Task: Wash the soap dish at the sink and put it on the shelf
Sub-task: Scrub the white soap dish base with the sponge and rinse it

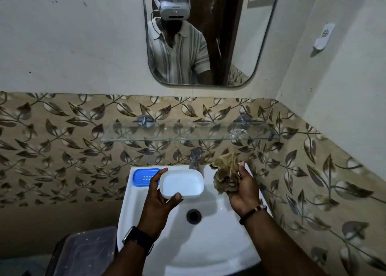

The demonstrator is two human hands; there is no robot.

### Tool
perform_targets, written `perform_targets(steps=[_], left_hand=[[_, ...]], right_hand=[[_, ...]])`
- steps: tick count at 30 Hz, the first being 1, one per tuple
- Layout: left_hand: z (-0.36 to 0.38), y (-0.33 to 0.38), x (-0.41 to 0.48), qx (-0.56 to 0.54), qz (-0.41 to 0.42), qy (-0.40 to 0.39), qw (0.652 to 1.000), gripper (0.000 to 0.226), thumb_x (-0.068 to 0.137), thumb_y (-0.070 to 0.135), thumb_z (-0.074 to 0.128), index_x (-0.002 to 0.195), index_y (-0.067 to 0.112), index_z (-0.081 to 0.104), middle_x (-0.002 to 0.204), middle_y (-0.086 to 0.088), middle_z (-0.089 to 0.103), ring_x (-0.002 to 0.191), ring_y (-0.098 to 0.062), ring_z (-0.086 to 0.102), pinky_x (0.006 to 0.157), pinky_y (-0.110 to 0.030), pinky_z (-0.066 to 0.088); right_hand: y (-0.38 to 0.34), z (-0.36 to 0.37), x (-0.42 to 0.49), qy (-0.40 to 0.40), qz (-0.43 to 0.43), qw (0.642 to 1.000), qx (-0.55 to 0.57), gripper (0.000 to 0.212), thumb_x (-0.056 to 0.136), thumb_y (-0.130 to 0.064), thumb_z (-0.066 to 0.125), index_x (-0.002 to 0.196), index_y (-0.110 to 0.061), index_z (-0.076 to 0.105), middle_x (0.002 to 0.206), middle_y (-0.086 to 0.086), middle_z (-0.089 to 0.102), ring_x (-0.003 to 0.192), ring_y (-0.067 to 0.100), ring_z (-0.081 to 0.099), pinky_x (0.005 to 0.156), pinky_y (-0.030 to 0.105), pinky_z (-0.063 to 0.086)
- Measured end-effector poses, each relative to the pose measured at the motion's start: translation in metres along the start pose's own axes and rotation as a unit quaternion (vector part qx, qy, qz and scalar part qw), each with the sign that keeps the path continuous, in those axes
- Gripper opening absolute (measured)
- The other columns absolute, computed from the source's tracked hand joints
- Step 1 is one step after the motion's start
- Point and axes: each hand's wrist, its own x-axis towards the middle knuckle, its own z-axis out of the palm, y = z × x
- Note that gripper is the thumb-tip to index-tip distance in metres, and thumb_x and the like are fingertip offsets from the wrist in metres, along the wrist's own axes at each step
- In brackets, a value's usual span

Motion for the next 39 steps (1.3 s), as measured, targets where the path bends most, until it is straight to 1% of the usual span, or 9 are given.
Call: perform_targets(steps=[12,24,28,29,30,31,32,36,39], left_hand=[[0.006,-0.022,0.006,-0.016,-0.012,-0.001,1.0,0.094,0.066,0.041,0.092,0.146,0.039,0.041,0.137,-0.003,0.062,0.123,-0.03,0.062,0.096,-0.047,0.054],[0.0,-0.063,0.005,0.03,-0.039,0.013,0.999,0.099,0.064,0.038,0.095,0.147,0.038,0.042,0.141,0.004,0.057,0.127,-0.027,0.059,0.096,-0.056,0.053],[-0.001,-0.067,0.008,0.031,-0.041,0.024,0.998,0.101,0.064,0.034,0.095,0.149,0.035,0.04,0.142,0.002,0.056,0.124,-0.027,0.06,0.09,-0.057,0.055],[0.0,-0.068,0.01,0.03,-0.042,0.027,0.998,0.101,0.065,0.033,0.095,0.149,0.035,0.04,0.142,0.002,0.056,0.124,-0.027,0.061,0.089,-0.056,0.056],[0.002,-0.067,0.011,0.029,-0.041,0.028,0.998,0.1,0.065,0.033,0.095,0.149,0.035,0.039,0.143,0.003,0.055,0.124,-0.025,0.061,0.089,-0.056,0.056],[0.003,-0.066,0.012,0.028,-0.039,0.028,0.998,0.099,0.067,0.032,0.094,0.149,0.035,0.039,0.143,0.003,0.055,0.123,-0.024,0.061,0.088,-0.055,0.057],[0.005,-0.066,0.014,0.028,-0.038,0.028,0.998,0.099,0.068,0.032,0.094,0.149,0.035,0.039,0.143,0.004,0.055,0.123,-0.023,0.062,0.088,-0.053,0.057],[0.014,-0.063,0.017,0.015,-0.038,0.032,0.999,0.097,0.066,0.034,0.095,0.147,0.037,0.042,0.141,0.004,0.057,0.124,-0.025,0.061,0.087,-0.05,0.058],[0.019,-0.061,0.018,0.012,-0.038,0.034,0.999,0.098,0.064,0.035,0.095,0.147,0.037,0.042,0.14,0.003,0.058,0.124,-0.026,0.062,0.088,-0.05,0.058]], right_hand=[[-0.013,-0.039,0.061,0.125,0.035,0.991,-0.035,0.024,0.089,-0.003,0.048,0.089,-0.009,0.071,0.092,0.008,0.076,0.09,0.03,0.07,0.095,0.05,0.053],[-0.014,-0.086,0.142,0.09,0.018,0.989,-0.12,0.029,0.096,0.003,0.045,0.111,-0.014,0.063,0.082,0.003,0.076,0.071,0.023,0.073,0.06,0.034,0.059],[-0.016,-0.081,0.157,0.036,-0.078,0.973,-0.215,0.043,0.089,0.008,0.05,0.128,-0.009,0.059,0.113,0.012,0.072,0.108,0.028,0.066,0.108,0.037,0.036],[-0.013,-0.083,0.165,0.035,-0.119,0.918,-0.377,0.038,0.081,0.004,0.059,0.119,-0.004,0.062,0.105,0.011,0.075,0.106,0.021,0.069,0.085,0.038,-0.045],[-0.012,-0.091,0.166,0.041,-0.254,0.853,-0.455,0.042,0.071,-0.003,0.067,0.113,0.001,0.061,0.099,0.015,0.076,0.099,0.018,0.072,0.05,-0.007,0.029],[-0.003,-0.095,0.169,0.041,-0.223,0.825,-0.517,0.048,0.073,0.002,0.066,0.12,0.006,0.057,0.11,0.022,0.072,0.105,0.022,0.07,0.069,0.007,0.05],[0.002,-0.099,0.163,0.03,-0.18,0.766,-0.616,0.05,0.089,-0.008,0.061,0.137,0.003,0.047,0.135,0.025,0.058,0.126,0.026,0.058,0.109,0.029,0.038],[0.028,-0.125,0.172,-0.044,-0.182,0.471,-0.862,0.067,0.1,-0.039,0.037,0.158,-0.028,0.005,0.167,-0.002,0.004,0.153,0.023,0.0,0.121,0.053,0.011],[0.028,-0.117,0.173,-0.064,-0.164,0.468,-0.866,0.067,0.101,-0.041,0.033,0.157,-0.027,0.0,0.167,-0.002,-0.004,0.153,0.023,-0.009,0.12,0.058,0.004]])
